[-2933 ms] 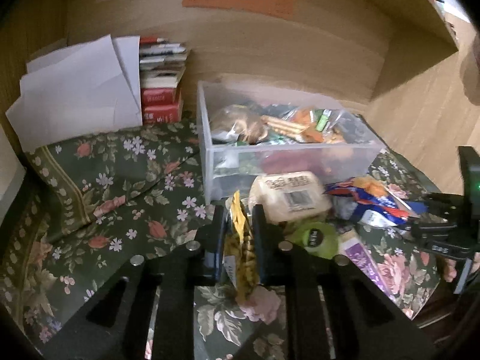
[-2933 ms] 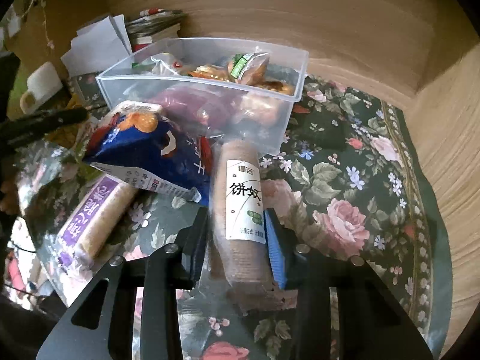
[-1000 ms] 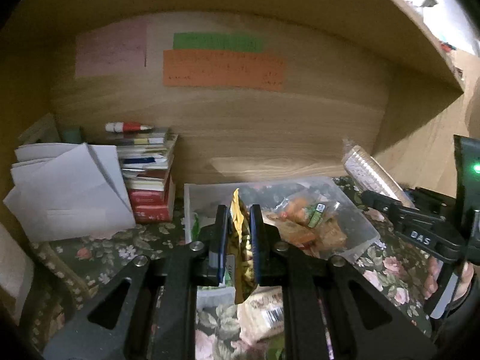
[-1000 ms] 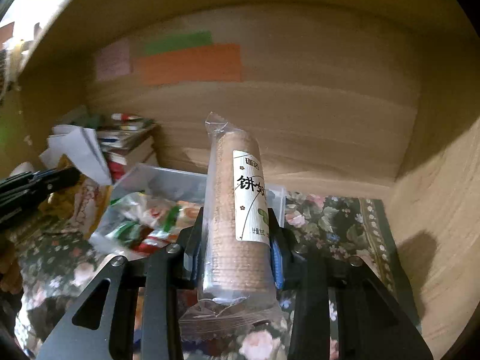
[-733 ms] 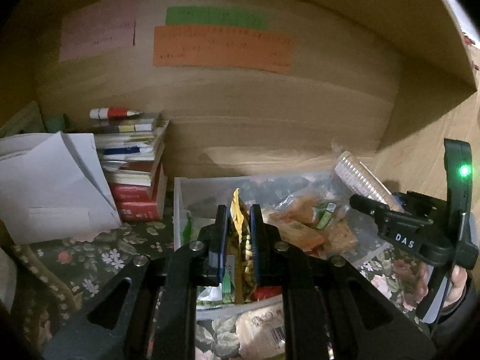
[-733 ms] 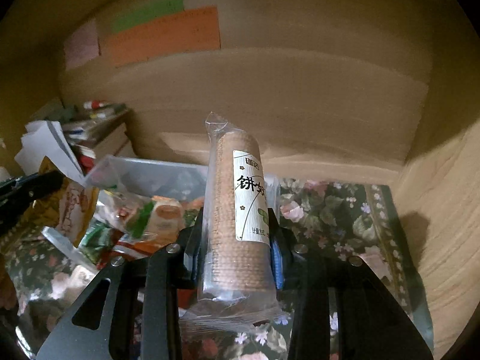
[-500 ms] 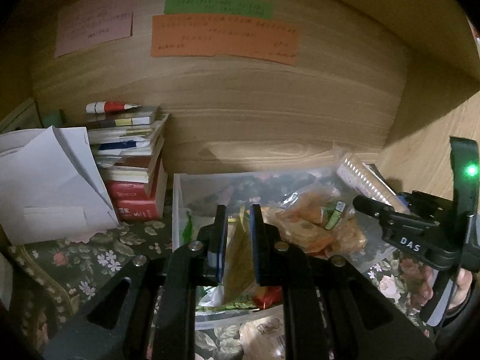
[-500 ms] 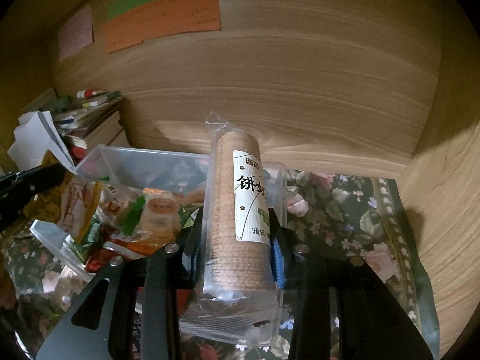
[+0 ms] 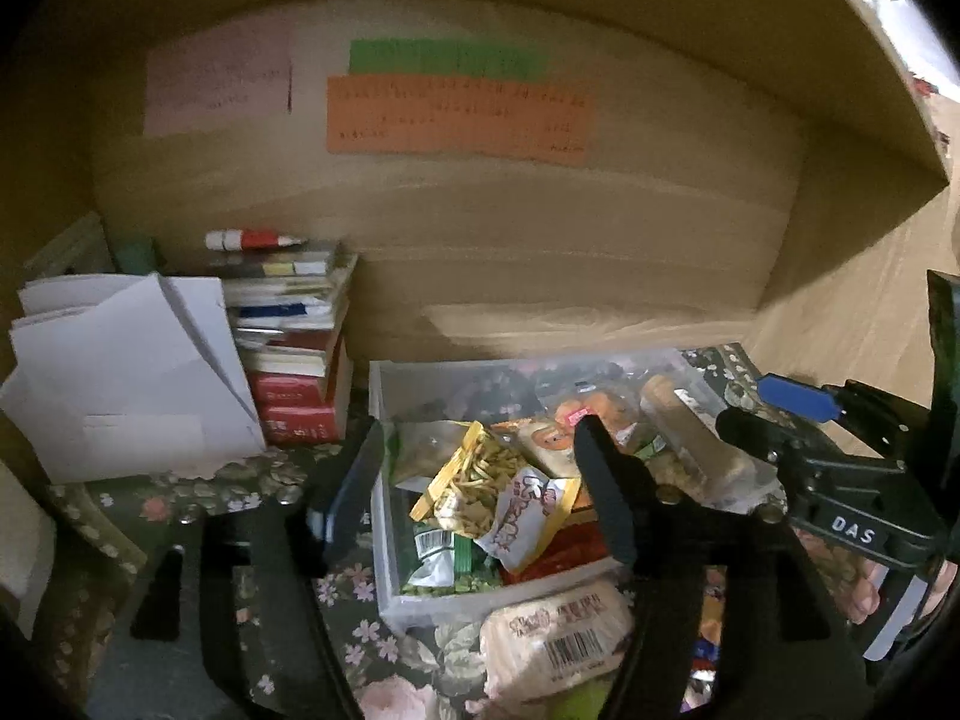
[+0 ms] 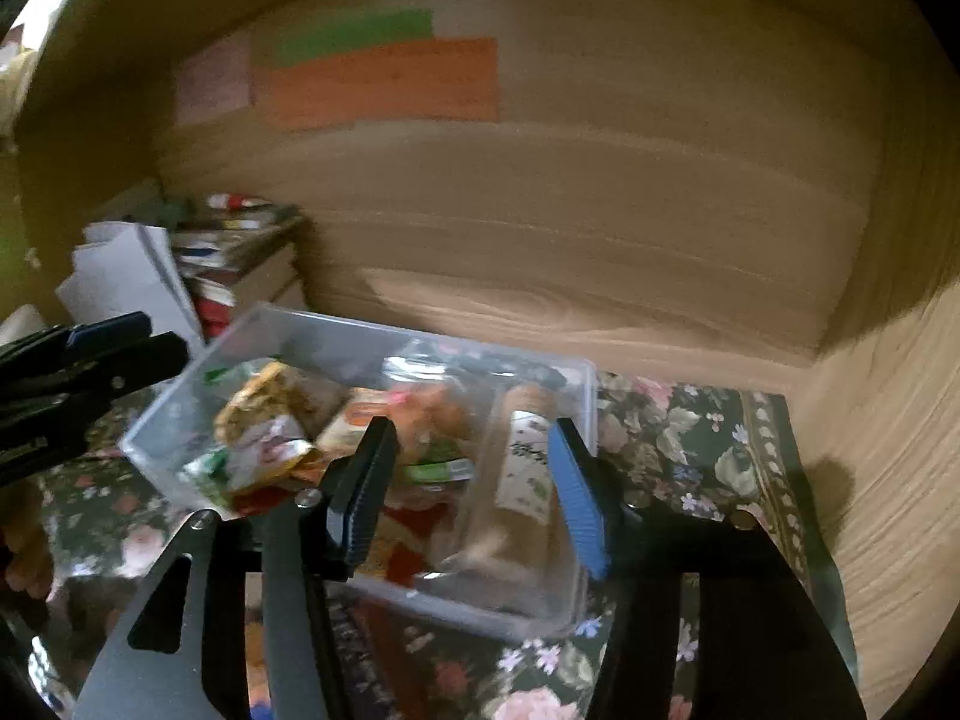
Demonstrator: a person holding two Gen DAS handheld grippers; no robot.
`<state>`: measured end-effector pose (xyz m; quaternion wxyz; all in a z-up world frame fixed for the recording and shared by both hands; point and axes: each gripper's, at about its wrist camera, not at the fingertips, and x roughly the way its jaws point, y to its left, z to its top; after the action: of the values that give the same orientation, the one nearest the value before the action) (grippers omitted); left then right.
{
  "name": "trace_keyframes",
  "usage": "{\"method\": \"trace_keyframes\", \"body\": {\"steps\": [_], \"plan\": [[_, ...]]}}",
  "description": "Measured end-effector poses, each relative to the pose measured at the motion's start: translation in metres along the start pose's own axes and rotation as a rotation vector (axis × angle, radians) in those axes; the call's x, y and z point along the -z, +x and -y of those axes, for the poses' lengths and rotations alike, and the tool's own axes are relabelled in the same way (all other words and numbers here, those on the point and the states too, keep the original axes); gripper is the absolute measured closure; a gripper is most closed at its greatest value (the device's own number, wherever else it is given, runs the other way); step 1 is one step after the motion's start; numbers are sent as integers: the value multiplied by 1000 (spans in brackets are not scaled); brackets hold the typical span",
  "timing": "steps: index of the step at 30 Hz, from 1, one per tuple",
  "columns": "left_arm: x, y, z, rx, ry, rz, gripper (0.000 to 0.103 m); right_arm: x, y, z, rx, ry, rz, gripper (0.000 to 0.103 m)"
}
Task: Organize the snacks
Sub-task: 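Carry the yellow bag and cracker roll over the clear box and open both tools, then grasp the green jelly cup with the left tool while the right tool grasps the blue snack bag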
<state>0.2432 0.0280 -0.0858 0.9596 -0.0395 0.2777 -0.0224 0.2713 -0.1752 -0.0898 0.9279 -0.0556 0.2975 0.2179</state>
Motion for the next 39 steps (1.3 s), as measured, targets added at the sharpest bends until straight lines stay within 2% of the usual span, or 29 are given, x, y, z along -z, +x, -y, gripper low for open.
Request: {"method": "trace_keyframes", "body": {"steps": [3, 5, 9, 11, 19, 27, 31, 35, 39], "plan": [[3, -13, 1, -4, 6, 9, 24, 2, -15, -7, -25, -16, 21, 48], [6, -21, 2, -10, 8, 15, 13, 6, -25, -12, -46, -23, 31, 45], [19, -34, 3, -36, 23, 20, 6, 17, -39, -24, -88, -40, 29, 39], [27, -38, 4, -39, 26, -4, 5, 25, -41, -31, -107, -49, 16, 38], [65, -41, -1, -34, 2, -90, 5, 62, -49, -44, -180, -22, -40, 28], [96, -43, 2, 12, -35, -151, 5, 84, -34, -45, -153, -25, -120, 28], [105, -38, 8, 25, -34, -180, 11, 87, -21, -43, -113, -19, -135, 28], [111, -30, 15, 55, -26, -218, 19, 88, -13, -42, -124, -13, -145, 30], [115, -21, 24, 95, -12, -248, 26, 88, -13, -44, -127, -35, -130, 38]]}}
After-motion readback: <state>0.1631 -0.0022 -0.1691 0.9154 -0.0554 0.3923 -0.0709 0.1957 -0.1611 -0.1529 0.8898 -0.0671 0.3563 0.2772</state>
